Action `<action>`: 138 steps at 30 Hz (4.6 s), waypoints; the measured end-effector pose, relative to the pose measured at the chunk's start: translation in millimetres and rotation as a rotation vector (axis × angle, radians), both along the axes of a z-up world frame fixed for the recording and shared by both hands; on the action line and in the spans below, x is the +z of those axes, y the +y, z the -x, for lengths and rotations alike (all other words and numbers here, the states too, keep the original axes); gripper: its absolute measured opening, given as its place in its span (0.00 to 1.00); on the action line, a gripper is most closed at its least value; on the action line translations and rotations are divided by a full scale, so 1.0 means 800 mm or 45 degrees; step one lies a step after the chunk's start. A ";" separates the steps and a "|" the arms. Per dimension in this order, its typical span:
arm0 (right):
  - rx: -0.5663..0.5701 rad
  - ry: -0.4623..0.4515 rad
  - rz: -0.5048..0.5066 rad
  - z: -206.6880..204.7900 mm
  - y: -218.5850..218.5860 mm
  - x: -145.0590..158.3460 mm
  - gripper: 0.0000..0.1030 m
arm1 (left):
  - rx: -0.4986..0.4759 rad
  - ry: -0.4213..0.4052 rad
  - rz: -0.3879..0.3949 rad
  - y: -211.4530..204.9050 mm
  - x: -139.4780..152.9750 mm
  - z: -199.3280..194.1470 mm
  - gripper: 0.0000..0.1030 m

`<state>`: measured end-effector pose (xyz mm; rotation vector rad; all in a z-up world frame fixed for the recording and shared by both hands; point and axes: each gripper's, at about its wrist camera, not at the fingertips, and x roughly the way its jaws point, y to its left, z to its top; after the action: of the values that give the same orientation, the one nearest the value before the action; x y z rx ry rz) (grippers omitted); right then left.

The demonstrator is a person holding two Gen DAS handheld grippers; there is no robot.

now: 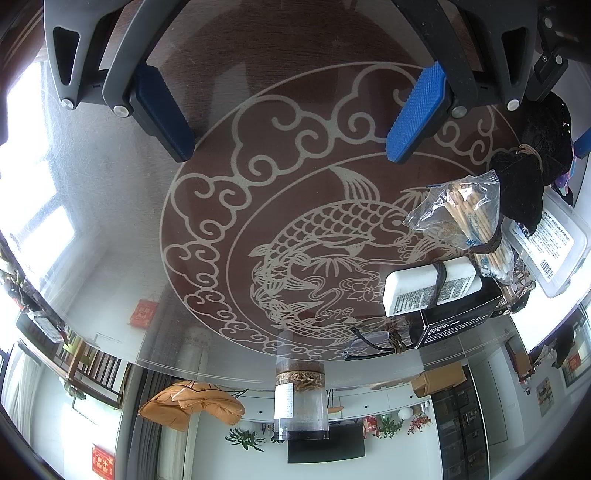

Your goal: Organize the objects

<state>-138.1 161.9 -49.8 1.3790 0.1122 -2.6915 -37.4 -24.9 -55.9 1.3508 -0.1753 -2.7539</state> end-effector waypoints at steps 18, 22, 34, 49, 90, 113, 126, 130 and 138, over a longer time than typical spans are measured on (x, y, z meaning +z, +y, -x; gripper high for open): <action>0.000 0.000 0.000 0.000 0.000 0.000 1.00 | 0.002 0.000 0.000 -0.001 0.000 0.000 1.00; 0.000 0.000 0.000 0.000 0.000 0.000 1.00 | 0.003 0.000 0.000 -0.001 0.000 0.000 1.00; 0.001 0.000 0.000 0.000 0.000 0.000 1.00 | 0.005 -0.001 -0.003 -0.002 0.000 0.000 1.00; 0.001 0.000 0.000 -0.001 0.001 0.000 1.00 | 0.007 -0.002 -0.007 -0.001 0.000 0.000 1.00; -0.001 0.000 0.001 -0.003 0.001 -0.001 1.00 | 0.041 -0.131 -0.165 -0.019 -0.016 -0.004 1.00; 0.303 -0.106 0.229 -0.104 -0.110 0.016 0.35 | -0.001 -0.085 -0.172 -0.073 -0.017 -0.104 1.00; 0.114 0.174 0.151 -0.174 -0.008 0.017 0.62 | 0.135 -0.117 -0.390 -0.110 0.012 0.030 1.00; 0.093 0.172 0.189 -0.169 0.006 0.016 0.66 | 0.142 -0.149 -0.310 -0.108 0.002 0.052 0.70; 0.016 0.142 0.278 -0.163 0.026 0.009 0.70 | 0.071 -0.155 -0.277 -0.098 0.008 -0.020 0.50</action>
<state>-7.3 183.0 -42.8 1.1629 -0.1589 -2.6744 -21.7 -103.5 -49.4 1.5486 0.1584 -2.7097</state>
